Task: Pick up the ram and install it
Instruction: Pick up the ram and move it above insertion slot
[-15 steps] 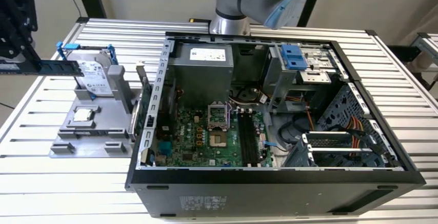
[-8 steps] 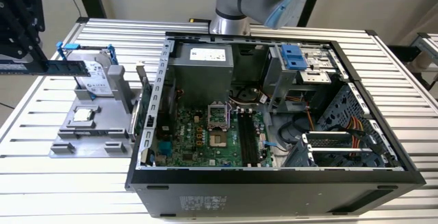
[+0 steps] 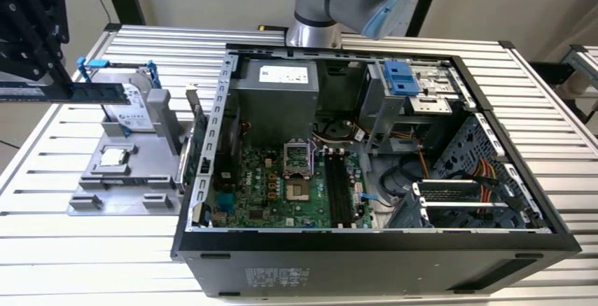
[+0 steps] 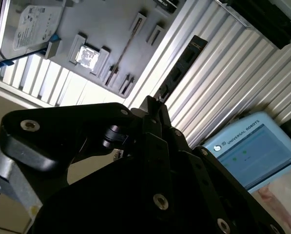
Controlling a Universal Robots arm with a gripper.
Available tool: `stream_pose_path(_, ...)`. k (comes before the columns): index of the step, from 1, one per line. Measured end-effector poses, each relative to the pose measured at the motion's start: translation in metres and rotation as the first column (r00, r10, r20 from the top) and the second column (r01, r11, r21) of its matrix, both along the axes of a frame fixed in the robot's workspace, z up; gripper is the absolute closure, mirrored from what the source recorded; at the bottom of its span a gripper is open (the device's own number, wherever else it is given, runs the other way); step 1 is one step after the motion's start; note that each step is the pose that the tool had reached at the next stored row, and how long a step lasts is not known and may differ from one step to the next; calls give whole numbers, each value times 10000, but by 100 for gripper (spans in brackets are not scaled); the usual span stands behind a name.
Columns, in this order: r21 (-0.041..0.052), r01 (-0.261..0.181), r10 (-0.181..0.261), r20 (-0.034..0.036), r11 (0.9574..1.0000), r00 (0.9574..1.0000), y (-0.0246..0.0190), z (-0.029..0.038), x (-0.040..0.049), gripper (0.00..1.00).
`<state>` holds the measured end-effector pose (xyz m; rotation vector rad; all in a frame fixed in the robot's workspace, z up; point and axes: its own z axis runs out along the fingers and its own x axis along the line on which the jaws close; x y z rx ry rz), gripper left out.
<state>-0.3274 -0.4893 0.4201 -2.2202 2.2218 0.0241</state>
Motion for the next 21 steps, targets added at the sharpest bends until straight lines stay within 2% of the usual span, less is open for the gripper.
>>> stream_pose_path(21,0,0,0,0,10000,10000,0,0,173,100)
